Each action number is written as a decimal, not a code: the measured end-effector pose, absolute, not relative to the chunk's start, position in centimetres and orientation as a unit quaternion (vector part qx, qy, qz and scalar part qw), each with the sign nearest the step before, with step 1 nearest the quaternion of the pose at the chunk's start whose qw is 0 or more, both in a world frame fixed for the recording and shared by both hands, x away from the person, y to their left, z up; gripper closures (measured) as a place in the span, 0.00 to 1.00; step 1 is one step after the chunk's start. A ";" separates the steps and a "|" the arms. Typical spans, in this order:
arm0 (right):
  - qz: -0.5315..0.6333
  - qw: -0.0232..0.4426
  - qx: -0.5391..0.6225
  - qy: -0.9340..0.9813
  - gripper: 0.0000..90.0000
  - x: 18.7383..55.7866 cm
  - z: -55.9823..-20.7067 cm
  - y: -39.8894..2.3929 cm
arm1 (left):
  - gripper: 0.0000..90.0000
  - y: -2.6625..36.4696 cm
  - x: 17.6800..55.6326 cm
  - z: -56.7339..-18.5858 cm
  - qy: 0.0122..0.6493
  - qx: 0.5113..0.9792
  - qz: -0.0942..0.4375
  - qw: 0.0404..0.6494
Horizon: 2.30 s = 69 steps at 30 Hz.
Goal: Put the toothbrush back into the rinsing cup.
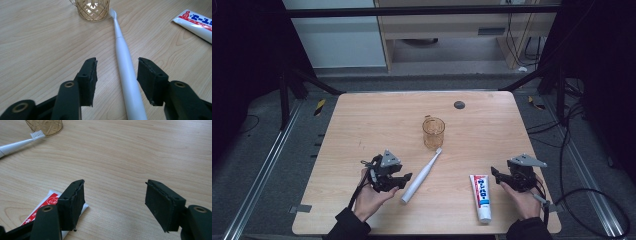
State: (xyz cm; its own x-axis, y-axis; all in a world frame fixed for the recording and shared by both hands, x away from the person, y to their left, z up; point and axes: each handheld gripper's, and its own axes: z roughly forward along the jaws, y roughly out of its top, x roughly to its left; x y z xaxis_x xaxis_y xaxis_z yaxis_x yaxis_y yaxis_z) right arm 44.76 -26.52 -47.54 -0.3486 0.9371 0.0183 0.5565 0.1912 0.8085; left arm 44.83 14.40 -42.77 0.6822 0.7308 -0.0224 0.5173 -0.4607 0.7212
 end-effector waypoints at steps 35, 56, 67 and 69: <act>0.368 0.240 0.514 0.737 0.36 45.0 -47.9 -26.8 | 0.58 8.3 49.9 -44.7 0.372 0.879 0.102 0.280; 0.365 0.237 0.514 0.739 0.37 45.2 -48.0 -26.8 | 0.63 6.6 51.8 -46.4 0.384 0.886 0.085 0.245; 0.363 0.234 0.515 0.740 0.38 45.2 -48.1 -26.8 | 0.67 6.2 52.3 -47.3 0.390 0.889 0.074 0.228; 0.363 0.234 0.515 0.740 0.38 45.2 -48.1 -26.9 | 0.69 6.1 52.3 -47.4 0.393 0.888 0.072 0.229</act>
